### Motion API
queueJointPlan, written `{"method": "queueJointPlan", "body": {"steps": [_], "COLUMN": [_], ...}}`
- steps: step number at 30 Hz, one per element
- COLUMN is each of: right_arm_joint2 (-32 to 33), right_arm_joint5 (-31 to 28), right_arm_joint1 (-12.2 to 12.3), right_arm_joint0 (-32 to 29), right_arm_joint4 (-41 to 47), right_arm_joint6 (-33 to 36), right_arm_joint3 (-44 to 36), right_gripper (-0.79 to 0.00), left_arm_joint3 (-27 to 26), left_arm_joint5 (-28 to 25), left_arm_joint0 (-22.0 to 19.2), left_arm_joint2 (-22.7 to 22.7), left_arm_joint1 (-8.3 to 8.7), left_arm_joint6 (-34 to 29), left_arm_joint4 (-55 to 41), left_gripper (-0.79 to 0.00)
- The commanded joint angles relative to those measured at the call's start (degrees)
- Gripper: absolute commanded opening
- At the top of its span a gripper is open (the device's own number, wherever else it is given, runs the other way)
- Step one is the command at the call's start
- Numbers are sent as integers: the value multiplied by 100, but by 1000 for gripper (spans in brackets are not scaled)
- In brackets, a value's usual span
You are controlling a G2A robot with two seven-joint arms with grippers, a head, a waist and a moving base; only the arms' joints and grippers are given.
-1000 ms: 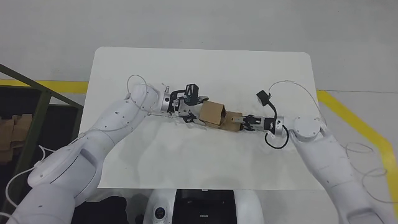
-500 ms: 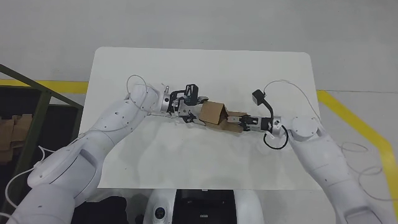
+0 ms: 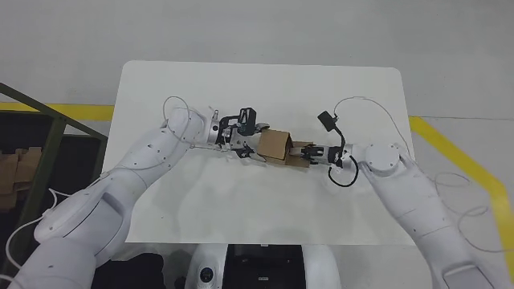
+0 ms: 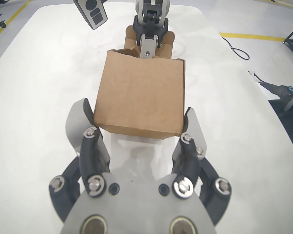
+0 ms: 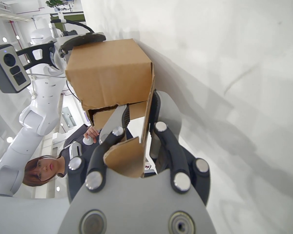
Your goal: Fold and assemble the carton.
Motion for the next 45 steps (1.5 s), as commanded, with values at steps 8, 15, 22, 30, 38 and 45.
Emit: {"method": "queueJointPlan", "body": {"steps": [8,15,22,30,38,45], "right_arm_joint2": [108,155,404,520,704,978], "right_arm_joint5": [371,725,498,316,165,-199], "right_arm_joint1": [71,112,151,159,194,240], "right_arm_joint0": [-168,-256,-418,-472,-558,-766], "right_arm_joint4": [-401,-659,-189,236,503,1165], "right_arm_joint6": [-148,-171,-76,59,117,434], "right_arm_joint3": [-621,-1004,-943,-832,-824,-843], "right_gripper": [-613,-606,-610,-517,-400,-428], "left_arm_joint3": [-88,-143,-105,-72,24,39], "left_arm_joint5": [-7,-19,-19,-19,-19,-19], "left_arm_joint0": [37,62,65,45,-8,-39], "left_arm_joint2": [-35,-42,-27,54,112,149], "left_arm_joint1": [30,41,64,65,71,78], "left_arm_joint6": [-44,-99,-129,-150,-157,-171], "left_arm_joint4": [23,-10,-57,-150,-242,-286], "left_gripper": [-132,-132,-142,-142,-157,-157]}}
